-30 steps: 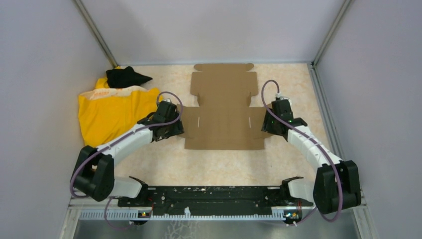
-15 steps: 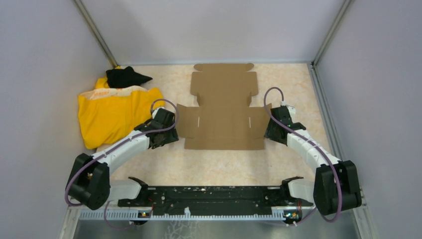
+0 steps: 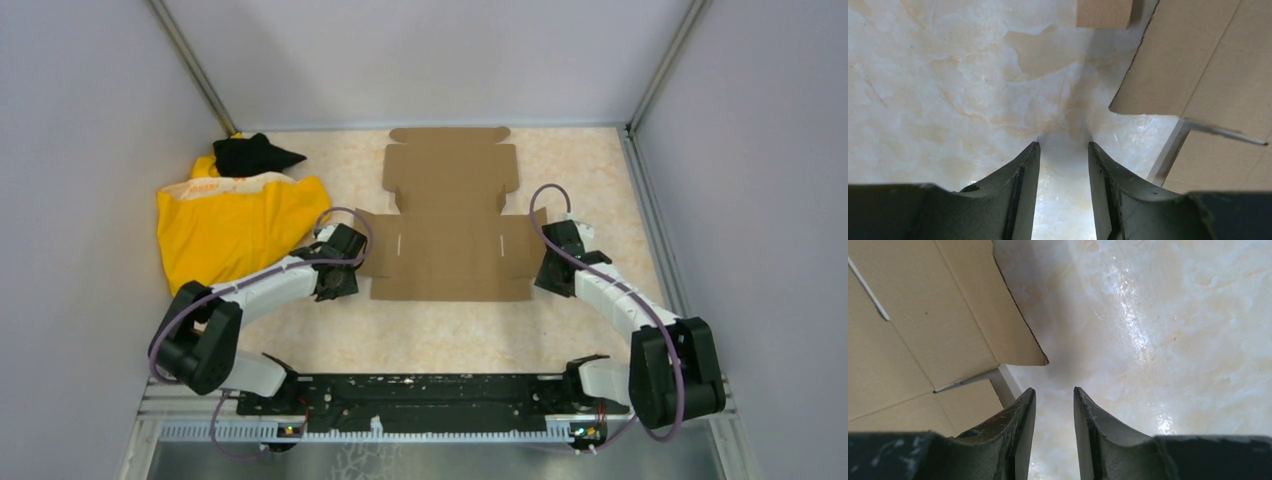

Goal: Fold the paper box

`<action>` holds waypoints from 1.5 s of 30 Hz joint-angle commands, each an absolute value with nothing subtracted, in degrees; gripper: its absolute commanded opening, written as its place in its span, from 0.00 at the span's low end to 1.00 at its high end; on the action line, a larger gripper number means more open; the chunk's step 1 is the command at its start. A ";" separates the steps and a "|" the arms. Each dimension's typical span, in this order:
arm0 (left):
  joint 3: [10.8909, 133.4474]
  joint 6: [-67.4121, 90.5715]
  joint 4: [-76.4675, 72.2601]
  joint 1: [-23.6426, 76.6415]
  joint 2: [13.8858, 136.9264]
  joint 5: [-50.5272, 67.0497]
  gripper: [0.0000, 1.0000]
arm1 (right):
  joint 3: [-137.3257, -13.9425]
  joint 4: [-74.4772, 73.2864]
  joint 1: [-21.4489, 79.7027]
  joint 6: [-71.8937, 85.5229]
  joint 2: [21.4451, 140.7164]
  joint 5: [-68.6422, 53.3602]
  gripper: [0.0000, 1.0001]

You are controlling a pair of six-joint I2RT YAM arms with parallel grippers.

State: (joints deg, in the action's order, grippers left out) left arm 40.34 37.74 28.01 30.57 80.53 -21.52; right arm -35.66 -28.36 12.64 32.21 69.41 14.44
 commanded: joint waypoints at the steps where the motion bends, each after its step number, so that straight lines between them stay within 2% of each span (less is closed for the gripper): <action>1: 41.06 38.23 28.00 32.39 83.15 -23.86 0.47 | -35.02 -27.84 14.19 34.06 68.29 14.82 0.34; 6: 41.80 39.78 28.30 35.73 84.69 -25.21 0.46 | -34.57 -28.69 18.00 35.86 67.85 16.40 0.36; 17: 42.88 42.09 26.89 39.38 85.70 -24.64 0.46 | -32.87 -27.01 19.45 36.23 66.73 14.40 0.37; 45: 44.07 40.52 24.70 40.07 77.87 -21.48 0.46 | -35.42 -26.82 22.85 35.77 63.81 12.81 0.38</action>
State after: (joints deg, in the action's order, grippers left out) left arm 42.50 40.77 25.71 39.29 79.02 -23.46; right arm -32.69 -28.14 21.28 35.18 65.60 13.10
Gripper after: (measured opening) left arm 0.460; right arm 0.379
